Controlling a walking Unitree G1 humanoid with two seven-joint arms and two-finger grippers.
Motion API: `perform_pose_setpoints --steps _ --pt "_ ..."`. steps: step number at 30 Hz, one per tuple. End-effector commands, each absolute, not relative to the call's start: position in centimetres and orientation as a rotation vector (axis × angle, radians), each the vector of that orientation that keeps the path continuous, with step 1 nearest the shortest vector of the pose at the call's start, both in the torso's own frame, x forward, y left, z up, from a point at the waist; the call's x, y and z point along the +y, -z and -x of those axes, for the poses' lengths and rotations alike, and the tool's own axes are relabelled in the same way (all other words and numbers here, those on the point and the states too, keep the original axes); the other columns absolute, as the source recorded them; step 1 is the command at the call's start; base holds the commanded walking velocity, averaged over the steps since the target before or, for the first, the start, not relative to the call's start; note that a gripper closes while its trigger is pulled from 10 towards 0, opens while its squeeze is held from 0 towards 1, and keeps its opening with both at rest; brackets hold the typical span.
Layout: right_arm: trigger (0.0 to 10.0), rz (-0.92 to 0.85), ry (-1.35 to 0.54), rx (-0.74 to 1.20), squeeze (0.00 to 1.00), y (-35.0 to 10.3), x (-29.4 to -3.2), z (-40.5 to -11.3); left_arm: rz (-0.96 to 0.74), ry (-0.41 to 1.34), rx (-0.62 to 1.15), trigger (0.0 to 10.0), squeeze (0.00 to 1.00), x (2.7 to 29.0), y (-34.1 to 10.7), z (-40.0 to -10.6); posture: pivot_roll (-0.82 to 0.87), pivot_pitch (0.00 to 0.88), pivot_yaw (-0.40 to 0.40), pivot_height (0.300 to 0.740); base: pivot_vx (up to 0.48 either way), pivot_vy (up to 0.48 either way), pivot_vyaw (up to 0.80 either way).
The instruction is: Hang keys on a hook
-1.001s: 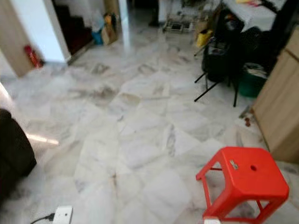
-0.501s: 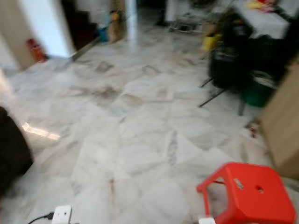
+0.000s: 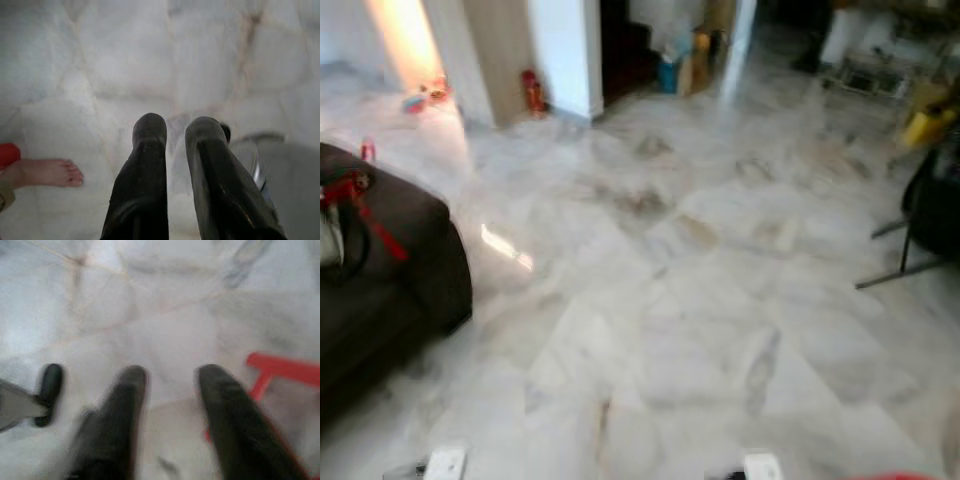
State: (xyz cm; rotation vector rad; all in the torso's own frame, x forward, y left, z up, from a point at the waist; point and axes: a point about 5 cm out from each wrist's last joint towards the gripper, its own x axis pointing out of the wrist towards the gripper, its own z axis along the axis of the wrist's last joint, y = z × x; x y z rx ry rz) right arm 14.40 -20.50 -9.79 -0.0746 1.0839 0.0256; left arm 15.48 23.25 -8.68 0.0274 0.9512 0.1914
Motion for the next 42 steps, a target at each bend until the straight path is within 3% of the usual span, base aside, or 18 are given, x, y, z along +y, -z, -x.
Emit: perform_pose_setpoints --steps 1,23,42 --pt "10.0 0.074 0.001 1.132 0.00 10.16 -21.39 -12.93 -0.014 -0.179 0.951 10.0 0.00 22.57 8.76 -15.71 0.16 0.000 -0.045 0.740 0.360 0.000 0.51" --pt "10.0 0.031 0.048 1.122 0.00 10.15 -21.46 -12.93 -0.007 -0.180 0.949 10.0 0.00 22.51 8.74 -15.78 0.17 0.000 -0.047 0.740 0.371 0.000 0.00" --pt "10.0 0.041 0.044 1.141 0.00 10.23 -21.48 -12.75 -0.007 -0.176 0.955 10.0 0.00 22.49 8.79 -15.69 0.17 0.000 -0.046 0.740 0.079 0.000 -0.78"
